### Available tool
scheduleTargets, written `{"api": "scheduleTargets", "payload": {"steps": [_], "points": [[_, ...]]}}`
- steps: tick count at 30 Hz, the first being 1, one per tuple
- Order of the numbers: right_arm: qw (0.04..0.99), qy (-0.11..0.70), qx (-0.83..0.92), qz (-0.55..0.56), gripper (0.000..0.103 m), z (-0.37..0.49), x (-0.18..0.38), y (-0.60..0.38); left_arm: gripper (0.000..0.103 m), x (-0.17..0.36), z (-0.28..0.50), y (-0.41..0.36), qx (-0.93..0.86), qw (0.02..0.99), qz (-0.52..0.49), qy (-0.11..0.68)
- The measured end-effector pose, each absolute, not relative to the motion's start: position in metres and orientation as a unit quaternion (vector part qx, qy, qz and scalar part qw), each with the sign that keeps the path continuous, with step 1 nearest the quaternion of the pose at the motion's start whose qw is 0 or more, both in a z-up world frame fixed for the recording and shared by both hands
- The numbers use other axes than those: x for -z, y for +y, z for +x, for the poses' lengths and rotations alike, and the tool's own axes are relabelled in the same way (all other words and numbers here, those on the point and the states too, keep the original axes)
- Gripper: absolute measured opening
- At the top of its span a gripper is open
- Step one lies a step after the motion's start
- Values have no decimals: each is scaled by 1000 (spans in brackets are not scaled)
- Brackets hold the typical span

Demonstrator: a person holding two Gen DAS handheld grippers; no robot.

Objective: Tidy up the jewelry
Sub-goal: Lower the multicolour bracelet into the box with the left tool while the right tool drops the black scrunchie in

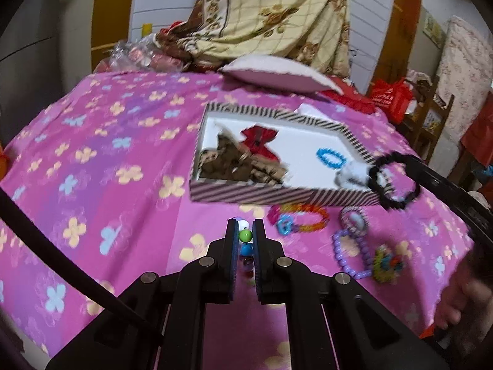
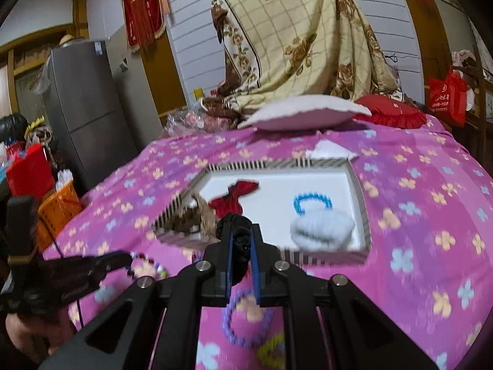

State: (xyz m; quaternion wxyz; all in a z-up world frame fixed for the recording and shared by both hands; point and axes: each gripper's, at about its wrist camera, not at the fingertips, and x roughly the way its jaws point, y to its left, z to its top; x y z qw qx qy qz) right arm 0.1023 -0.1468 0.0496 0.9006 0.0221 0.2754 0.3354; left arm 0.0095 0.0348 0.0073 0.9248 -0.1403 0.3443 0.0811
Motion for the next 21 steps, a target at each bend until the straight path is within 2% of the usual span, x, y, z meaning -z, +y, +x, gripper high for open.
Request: {"api": "scheduleTargets", "payload": {"steps": [5, 11, 21], "points": [[902, 280, -329, 27, 10, 133, -53, -136, 0, -42, 26, 33, -49, 933, -153, 322], [890, 325, -318, 34, 10, 177, -33, -119, 0, -73, 76, 35, -42, 944, -130, 301], [851, 411, -321, 60, 10, 219, 11, -88, 0, -62, 214, 82, -53, 924, -137, 353]]}}
